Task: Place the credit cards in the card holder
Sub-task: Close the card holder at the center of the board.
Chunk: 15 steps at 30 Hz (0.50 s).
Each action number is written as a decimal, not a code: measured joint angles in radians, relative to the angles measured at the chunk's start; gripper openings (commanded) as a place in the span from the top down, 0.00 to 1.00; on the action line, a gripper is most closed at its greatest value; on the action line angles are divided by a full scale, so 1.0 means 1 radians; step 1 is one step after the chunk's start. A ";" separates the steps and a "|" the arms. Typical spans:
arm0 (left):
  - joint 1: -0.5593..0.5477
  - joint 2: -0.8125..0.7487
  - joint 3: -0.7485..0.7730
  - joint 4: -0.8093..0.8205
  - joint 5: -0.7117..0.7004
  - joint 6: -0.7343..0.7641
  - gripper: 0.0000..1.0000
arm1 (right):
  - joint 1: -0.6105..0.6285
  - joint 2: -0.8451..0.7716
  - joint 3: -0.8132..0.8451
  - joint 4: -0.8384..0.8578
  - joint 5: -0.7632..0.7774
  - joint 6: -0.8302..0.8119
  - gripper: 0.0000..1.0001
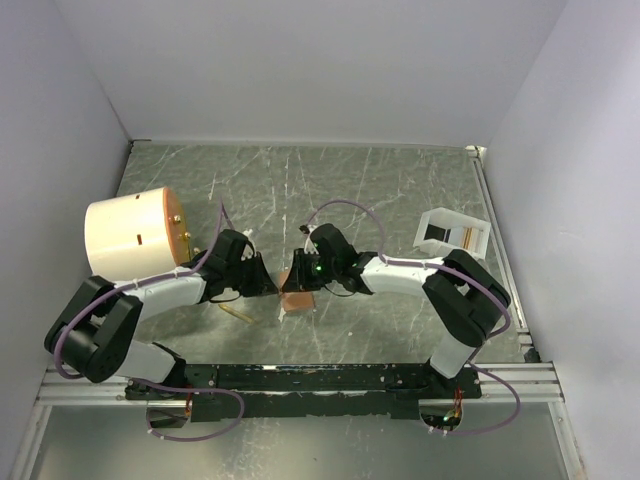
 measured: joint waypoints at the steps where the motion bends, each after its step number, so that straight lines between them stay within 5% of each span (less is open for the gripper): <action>1: 0.000 0.003 0.000 0.000 0.001 0.000 0.81 | 0.000 0.000 0.000 0.010 -0.006 0.009 0.85; 15: 0.000 0.016 0.000 0.016 0.008 0.000 0.81 | 0.001 0.005 0.007 0.028 -0.008 0.037 0.80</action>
